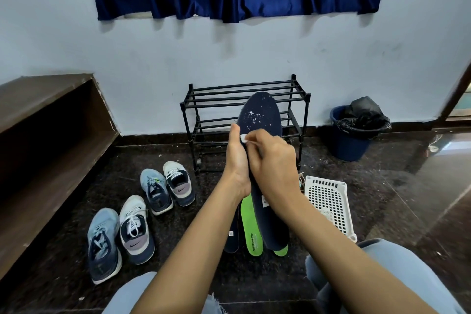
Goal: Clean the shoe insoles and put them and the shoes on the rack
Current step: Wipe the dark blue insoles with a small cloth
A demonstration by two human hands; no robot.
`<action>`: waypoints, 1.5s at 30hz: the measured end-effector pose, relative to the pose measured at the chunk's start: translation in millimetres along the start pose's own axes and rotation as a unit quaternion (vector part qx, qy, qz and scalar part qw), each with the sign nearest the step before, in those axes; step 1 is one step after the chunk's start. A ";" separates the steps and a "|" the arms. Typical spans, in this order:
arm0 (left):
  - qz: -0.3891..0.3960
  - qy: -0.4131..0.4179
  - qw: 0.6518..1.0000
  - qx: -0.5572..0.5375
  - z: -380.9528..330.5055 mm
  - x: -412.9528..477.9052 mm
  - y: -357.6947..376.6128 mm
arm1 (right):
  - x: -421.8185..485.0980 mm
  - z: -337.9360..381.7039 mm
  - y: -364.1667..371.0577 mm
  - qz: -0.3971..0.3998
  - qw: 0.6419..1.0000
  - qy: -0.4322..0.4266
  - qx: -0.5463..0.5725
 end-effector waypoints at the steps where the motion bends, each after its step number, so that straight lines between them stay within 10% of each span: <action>1: 0.002 -0.002 1.000 -0.003 -1.4 1.7 -1.3 | -3.5 3.1 1.0 0.006 1.000 -0.006 0.003; 45: 0.009 -0.024 1.000 0.016 5.3 -3.8 0.4 | 7.4 -8.2 1.5 0.034 0.999 0.021 -0.012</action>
Point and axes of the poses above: each hand's wrist, its own x-axis towards the middle knuckle, its own y-axis out of the palm, z = x × y, the point moved 3 cm from there along x, towards the middle knuckle, and after that the axes turned 9 degrees about -z, right-handed, at the moved point
